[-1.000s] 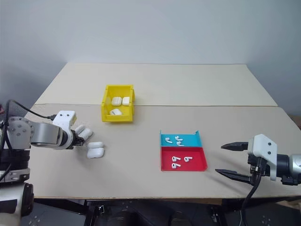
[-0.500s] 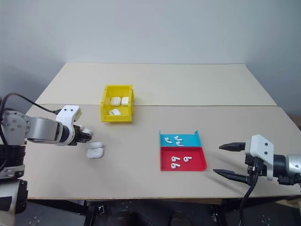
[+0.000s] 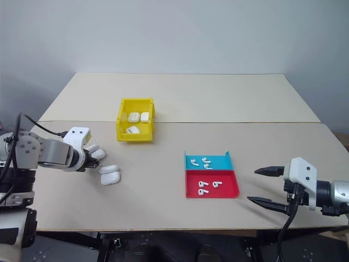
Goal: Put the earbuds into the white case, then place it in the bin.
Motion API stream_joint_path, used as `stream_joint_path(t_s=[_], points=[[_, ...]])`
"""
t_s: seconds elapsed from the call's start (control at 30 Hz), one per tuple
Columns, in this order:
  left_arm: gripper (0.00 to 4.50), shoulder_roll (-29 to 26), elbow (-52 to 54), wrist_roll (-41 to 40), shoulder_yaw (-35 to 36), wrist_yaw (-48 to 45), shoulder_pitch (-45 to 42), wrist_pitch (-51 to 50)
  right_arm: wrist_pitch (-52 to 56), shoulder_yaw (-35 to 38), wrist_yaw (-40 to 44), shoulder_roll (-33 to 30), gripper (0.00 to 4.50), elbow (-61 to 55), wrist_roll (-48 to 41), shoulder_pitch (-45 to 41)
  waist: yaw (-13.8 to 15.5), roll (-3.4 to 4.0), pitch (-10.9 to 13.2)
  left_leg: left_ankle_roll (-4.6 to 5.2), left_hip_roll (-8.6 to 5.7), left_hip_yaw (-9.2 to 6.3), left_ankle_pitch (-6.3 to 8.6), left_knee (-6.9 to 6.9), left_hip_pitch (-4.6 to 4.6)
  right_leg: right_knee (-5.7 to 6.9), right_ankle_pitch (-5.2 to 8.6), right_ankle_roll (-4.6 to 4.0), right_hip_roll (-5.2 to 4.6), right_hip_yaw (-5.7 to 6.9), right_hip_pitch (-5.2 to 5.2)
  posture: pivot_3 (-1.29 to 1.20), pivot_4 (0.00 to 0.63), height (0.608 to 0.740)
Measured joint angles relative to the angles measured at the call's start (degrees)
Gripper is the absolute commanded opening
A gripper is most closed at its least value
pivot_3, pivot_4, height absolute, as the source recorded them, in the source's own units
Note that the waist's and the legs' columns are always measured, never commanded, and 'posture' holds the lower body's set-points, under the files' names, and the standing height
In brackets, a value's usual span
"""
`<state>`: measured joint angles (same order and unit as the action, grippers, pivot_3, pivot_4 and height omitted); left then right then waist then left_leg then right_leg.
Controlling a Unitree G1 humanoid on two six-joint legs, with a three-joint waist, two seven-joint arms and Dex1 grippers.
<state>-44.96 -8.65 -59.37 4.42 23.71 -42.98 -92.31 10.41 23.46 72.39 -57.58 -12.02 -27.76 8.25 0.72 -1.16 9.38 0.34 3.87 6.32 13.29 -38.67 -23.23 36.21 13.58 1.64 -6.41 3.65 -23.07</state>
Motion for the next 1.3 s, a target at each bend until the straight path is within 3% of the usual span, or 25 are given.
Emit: stream_joint_path(t_s=[0.5, 0.7, 0.87, 0.97, 1.03, 1.13, 1.2, 1.3], points=[[1.71, 2.7, -1.1, 19.0, 5.4, -8.6, -1.5, 0.0, 0.0, -0.2, 0.0, 0.1, 4.5, 0.0, 0.1, -0.7, 0.0, -0.01, 0.0, 0.0, 0.0, 0.01, 0.0, 0.0, -0.02, -0.01, 0.0, 0.0, 0.0, 0.02, -0.01, 0.0, 0.15, 0.74], [1.71, 1.9, -0.8, 17.8, 5.5, -9.8, -1.5, 0.0, 0.0, -0.2, 0.0, 0.2, 4.5, 0.0, 0.1, -0.7, 0.0, -0.01, 0.0, 0.01, 0.01, -0.01, 0.01, 0.0, -0.03, 0.01, 0.0, 0.0, 0.0, 0.01, -0.03, 0.0, 0.15, 0.74], [1.71, -1.8, 0.6, 0.8, 5.8, -2.3, -2.9, 0.0, -0.2, -0.2, 0.2, 0.2, 4.5, 0.0, 0.2, -0.1, 0.0, -0.03, 0.0, 0.02, 0.02, -0.09, 0.01, -0.01, -0.03, 0.03, 0.0, 0.0, -0.04, -0.01, -0.04, 0.0, 0.15, 0.74], [1.71, -3.8, 0.2, -14.0, 5.9, 9.1, -6.4, 0.0, -0.3, -0.2, 0.2, 0.2, 4.5, 0.1, 0.6, -0.2, 0.1, -0.03, 0.0, 0.03, 0.0, -0.42, 0.02, -0.01, 0.01, 0.04, 0.0, 0.0, -0.08, -0.03, 0.0, 0.0, 0.15, 0.74], [2.1, -5.3, 0.4, -26.5, 4.9, 19.9, -6.1, 2.1, -0.4, -0.2, 0.3, 0.2, 4.5, 0.2, 0.6, -0.3, 0.1, -0.02, 0.0, 0.05, -0.02, -0.48, 0.03, 0.02, 0.06, 0.07, 0.0, 0.01, -0.12, -0.11, 0.01, 0.0, 0.15, 0.74], [2.97, -6.6, 1.9, -46.6, 0.5, 40.0, -3.1, 12.8, -0.4, -0.3, 0.3, 0.2, 4.5, 0.4, 0.7, -0.3, 0.0, -0.03, 0.0, 0.03, 0.0, -0.54, 0.02, 0.06, 0.11, 0.13, -0.02, -0.02, -0.18, -0.24, 0.01, 0.0, 0.15, 0.74], [3.6, -1.1, 3.9, -51.2, 1.3, 52.5, -2.9, 20.3, -0.4, -0.5, 0.3, 0.3, 4.5, 0.6, 1.0, -0.5, 0.4, -0.03, 0.0, 0.03, -0.05, -0.56, 0.02, 0.01, 0.25, 0.09, -0.03, -0.04, -0.17, -0.17, 0.2, 0.0, 0.15, 0.74], [4.49, 4.2, 6.2, -52.9, 1.2, 63.0, -2.9, 26.9, -0.6, -0.8, 0.5, 0.3, 4.5, 0.7, 1.1, -1.2, 0.8, -0.05, 0.0, 0.04, -0.07, -0.59, 0.02, 0.02, 0.4, -0.08, -0.03, -0.04, -0.09, -0.02, 0.49, 0.0, 0.15, 0.74]])
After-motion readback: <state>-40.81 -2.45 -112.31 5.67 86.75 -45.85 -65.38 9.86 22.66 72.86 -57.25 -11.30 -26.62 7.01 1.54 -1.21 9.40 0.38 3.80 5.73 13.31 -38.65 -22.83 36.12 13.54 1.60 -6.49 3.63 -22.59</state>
